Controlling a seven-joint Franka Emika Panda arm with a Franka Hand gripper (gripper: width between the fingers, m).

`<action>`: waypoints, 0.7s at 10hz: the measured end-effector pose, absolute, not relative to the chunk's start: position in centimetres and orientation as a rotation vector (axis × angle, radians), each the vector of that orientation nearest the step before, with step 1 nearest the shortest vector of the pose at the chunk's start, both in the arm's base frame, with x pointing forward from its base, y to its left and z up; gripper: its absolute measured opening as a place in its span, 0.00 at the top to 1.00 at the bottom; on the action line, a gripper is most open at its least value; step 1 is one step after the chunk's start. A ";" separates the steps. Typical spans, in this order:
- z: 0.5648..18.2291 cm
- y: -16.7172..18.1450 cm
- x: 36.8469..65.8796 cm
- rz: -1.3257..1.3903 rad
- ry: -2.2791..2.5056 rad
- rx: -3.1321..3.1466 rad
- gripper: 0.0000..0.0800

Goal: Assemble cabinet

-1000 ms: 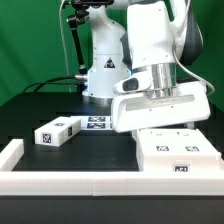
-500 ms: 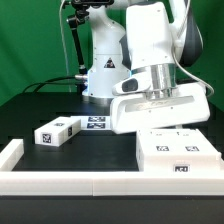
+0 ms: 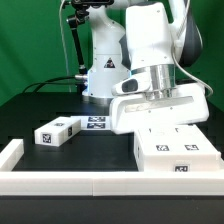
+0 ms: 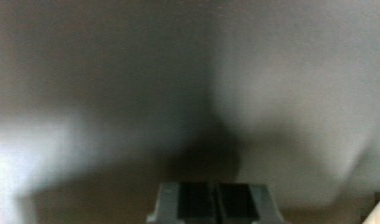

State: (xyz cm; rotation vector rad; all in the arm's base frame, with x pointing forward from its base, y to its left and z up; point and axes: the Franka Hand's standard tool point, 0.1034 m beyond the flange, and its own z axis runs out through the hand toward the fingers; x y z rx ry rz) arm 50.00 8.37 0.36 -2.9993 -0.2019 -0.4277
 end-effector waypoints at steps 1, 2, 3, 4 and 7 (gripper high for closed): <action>0.4 8.4 50.0 -0.425 -0.202 -3.000 0.99; 1.0 8.0 49.8 -0.404 -0.231 -3.005 1.00; 2.3 7.2 49.6 -0.402 -0.254 -3.012 1.00; 3.3 6.7 49.4 -0.421 -0.295 -3.016 1.00; 5.9 6.4 49.5 -0.411 -0.342 -3.022 1.00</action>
Offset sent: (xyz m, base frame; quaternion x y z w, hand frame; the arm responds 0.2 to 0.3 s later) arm -0.0190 -0.0074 0.0419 0.0493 -0.0209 -0.0293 0.9981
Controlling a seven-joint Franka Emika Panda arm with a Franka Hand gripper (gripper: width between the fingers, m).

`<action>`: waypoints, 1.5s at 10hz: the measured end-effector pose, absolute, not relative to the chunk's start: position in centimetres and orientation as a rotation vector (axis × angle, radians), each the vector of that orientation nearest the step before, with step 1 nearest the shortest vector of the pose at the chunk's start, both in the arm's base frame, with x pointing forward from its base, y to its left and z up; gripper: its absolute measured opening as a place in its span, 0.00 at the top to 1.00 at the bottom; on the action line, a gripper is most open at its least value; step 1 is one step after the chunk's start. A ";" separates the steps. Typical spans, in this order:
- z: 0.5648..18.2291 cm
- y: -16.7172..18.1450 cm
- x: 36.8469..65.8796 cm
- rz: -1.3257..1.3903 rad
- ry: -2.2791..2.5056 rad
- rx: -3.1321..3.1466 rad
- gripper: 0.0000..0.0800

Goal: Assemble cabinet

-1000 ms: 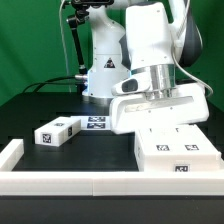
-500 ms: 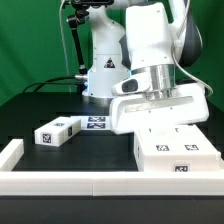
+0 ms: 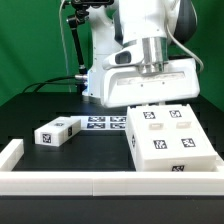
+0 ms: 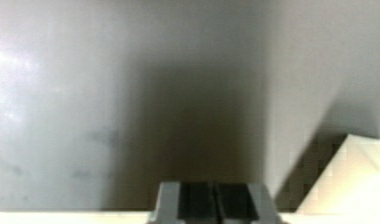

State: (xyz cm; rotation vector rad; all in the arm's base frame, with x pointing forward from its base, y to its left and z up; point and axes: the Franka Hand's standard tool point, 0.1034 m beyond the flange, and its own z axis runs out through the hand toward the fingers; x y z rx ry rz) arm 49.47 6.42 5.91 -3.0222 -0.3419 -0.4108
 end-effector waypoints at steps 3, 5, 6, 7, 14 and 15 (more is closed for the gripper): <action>8.5 7.5 51.4 -0.358 -0.377 -3.013 1.00; 7.8 7.2 50.9 -0.360 -0.374 -3.016 1.00; 7.9 7.3 50.9 -0.361 -0.374 -3.016 1.00; 7.9 7.2 50.9 -0.361 -0.374 -3.016 1.00; 12.0 7.5 52.3 -0.307 -0.376 -3.018 1.00; 11.8 7.4 52.2 -0.300 -0.373 -3.019 1.00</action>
Offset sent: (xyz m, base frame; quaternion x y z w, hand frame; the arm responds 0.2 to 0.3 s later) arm 0.0000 0.0000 0.0000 0.0000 0.0000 0.0000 1.0000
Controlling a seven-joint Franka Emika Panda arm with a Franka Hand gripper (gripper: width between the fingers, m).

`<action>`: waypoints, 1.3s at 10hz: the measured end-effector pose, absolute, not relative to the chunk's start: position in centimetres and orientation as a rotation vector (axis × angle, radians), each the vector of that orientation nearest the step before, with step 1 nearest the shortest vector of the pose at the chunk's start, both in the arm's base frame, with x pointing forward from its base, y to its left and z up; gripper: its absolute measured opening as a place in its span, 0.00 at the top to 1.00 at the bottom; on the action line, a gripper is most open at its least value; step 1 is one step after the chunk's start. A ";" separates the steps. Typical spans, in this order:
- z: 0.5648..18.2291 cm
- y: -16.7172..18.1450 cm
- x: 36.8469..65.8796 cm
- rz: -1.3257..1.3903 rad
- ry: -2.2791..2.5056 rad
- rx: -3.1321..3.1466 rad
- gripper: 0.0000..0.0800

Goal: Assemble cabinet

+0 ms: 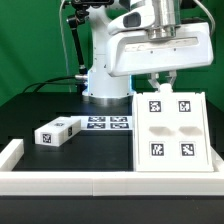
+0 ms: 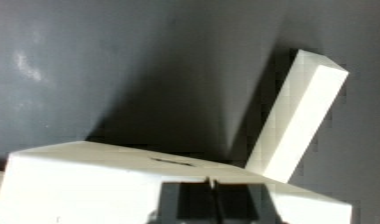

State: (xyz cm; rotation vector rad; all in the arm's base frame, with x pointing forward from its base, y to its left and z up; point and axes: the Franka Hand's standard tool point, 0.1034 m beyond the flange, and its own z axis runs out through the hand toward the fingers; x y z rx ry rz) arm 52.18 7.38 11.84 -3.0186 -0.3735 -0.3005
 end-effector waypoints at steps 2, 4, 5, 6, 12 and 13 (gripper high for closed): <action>11.8 7.3 52.2 -0.300 -0.384 -3.018 1.00; 12.2 6.3 52.4 -0.311 -0.398 -3.022 1.00; 12.7 6.4 52.6 -0.305 -0.404 -3.022 1.00; 13.3 6.5 53.2 -0.269 -0.414 -3.019 1.00; 14.3 6.8 54.2 -0.242 -0.414 -3.013 1.00; 14.3 6.8 54.2 -0.242 -0.414 -3.013 1.00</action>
Offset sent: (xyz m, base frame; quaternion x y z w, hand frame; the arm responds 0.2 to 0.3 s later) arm 0.0005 -0.0171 0.0132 -0.0026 -0.0019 -0.0242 0.9997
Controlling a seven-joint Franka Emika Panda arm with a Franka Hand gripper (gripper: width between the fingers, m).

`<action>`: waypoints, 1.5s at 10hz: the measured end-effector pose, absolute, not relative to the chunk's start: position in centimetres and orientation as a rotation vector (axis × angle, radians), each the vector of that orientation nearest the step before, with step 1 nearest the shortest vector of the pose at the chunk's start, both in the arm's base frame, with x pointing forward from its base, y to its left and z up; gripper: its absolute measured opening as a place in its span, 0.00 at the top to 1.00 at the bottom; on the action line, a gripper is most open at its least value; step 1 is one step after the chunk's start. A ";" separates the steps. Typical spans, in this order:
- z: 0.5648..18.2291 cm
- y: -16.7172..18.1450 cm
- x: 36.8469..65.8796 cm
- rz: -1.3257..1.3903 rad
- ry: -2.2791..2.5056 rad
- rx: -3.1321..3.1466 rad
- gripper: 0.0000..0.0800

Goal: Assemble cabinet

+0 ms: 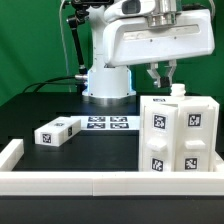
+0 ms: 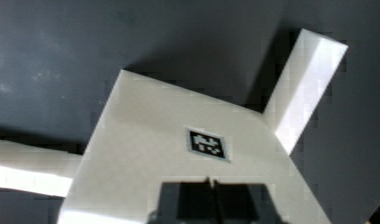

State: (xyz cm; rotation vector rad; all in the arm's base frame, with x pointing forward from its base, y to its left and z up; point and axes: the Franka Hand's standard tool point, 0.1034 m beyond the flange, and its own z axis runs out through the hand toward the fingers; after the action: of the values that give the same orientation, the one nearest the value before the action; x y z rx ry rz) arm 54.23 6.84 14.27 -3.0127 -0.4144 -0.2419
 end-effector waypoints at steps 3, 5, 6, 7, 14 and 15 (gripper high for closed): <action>14.3 6.8 54.2 -0.242 -0.414 -3.013 0.84; 14.2 6.7 54.1 -0.236 -0.410 -3.014 0.67; 13.8 5.7 53.1 -0.195 -0.379 -3.024 0.44; 13.4 4.1 51.5 -0.107 -0.321 -3.037 0.21; 10.9 -6.5 46.3 -0.188 -0.430 -3.089 0.00; 10.9 -6.6 46.2 -0.188 -0.428 -3.090 0.00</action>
Offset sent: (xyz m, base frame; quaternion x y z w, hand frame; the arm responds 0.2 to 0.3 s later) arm 0.0000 0.0000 0.0000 0.0000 0.0000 0.0000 1.0000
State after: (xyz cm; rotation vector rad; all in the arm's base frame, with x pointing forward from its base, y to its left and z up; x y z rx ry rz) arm 46.24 -6.59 10.87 -3.0895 -0.4282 -0.1875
